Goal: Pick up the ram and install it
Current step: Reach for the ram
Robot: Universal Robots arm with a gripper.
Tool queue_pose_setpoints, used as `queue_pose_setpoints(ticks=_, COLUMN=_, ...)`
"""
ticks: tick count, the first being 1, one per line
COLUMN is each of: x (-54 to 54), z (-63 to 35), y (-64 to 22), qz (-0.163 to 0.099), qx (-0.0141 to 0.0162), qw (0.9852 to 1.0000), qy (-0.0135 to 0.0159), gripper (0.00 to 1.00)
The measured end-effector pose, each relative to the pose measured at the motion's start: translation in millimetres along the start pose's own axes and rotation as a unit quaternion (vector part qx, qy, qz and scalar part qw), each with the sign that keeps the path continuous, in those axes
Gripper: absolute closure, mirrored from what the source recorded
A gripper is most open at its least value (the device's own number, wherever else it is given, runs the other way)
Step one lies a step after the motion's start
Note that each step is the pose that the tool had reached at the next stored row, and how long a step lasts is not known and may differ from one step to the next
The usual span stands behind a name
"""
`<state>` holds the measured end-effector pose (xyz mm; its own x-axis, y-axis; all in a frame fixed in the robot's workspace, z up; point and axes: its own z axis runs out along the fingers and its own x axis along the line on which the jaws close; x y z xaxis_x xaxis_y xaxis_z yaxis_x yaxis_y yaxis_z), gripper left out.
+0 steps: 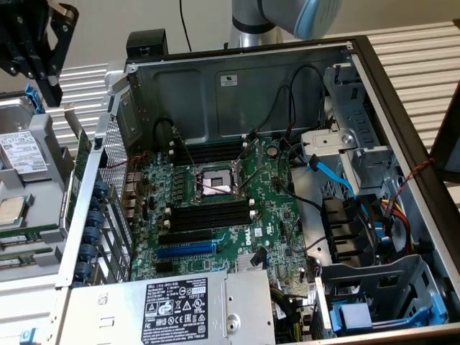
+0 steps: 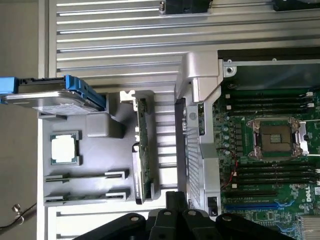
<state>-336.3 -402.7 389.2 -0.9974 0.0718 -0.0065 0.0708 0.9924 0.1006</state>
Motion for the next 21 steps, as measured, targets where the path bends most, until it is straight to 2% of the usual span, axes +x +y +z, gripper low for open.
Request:
queue_pose_setpoints(ticks=4, x=16.7, z=2.1, y=-1.2, qz=0.000, qx=0.0081, qw=1.0000, qy=-0.0006, gripper=0.89)
queue_pose_setpoints(ticks=8, x=35.1, z=3.7, y=-2.7, qz=0.000, qx=0.0100, qw=1.0000, qy=0.0005, gripper=0.89)
queue_pose_setpoints(ticks=16, x=67.7, z=5.2, y=-5.2, qz=0.001, qx=0.0111, qw=0.9998, qy=0.0163, gripper=0.89)
queue_pose_setpoints(ticks=18, x=76.8, z=5.9, y=-5.9, qz=0.002, qx=0.0113, qw=0.9998, qy=0.0189, gripper=0.89)
queue_pose_setpoints(ticks=21, x=89.9, z=7.3, y=-7.0, qz=0.002, qx=0.0115, qw=0.9997, qy=0.0213, gripper=0.89)
